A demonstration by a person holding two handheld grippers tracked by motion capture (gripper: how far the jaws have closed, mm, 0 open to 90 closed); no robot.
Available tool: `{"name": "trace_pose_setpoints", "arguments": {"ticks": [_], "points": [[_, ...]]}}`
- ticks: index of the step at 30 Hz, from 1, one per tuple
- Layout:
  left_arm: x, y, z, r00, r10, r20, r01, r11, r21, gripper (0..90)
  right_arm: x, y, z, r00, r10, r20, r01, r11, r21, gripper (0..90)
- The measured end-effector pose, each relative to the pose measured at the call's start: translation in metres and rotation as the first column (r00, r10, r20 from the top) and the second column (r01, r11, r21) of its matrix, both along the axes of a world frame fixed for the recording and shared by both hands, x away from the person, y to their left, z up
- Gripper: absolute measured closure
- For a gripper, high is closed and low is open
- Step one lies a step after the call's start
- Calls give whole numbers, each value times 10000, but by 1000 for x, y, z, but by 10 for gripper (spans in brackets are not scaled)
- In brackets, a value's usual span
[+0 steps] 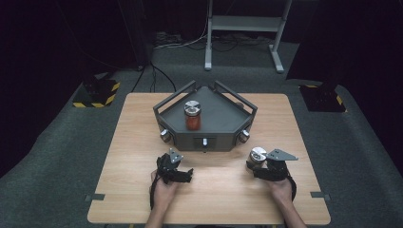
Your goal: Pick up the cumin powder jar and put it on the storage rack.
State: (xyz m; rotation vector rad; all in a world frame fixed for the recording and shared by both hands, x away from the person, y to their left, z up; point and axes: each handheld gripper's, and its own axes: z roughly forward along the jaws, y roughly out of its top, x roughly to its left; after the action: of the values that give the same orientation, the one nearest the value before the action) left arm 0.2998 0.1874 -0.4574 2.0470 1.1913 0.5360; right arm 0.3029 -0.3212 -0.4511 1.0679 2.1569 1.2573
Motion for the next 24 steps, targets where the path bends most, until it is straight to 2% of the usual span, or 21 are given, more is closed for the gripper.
{"name": "trace_pose_setpoints", "arguments": {"ticks": [12, 24], "points": [[0, 0, 0, 10000, 0, -2, 0, 10000, 2, 33, 0, -2, 1, 10000, -1, -57, 1, 9999, 118, 306], [0, 0, 0, 10000, -3, 0, 3, 10000, 2, 33, 0, -2, 9, 10000, 50, 8, -50, 10000, -28, 308]]}}
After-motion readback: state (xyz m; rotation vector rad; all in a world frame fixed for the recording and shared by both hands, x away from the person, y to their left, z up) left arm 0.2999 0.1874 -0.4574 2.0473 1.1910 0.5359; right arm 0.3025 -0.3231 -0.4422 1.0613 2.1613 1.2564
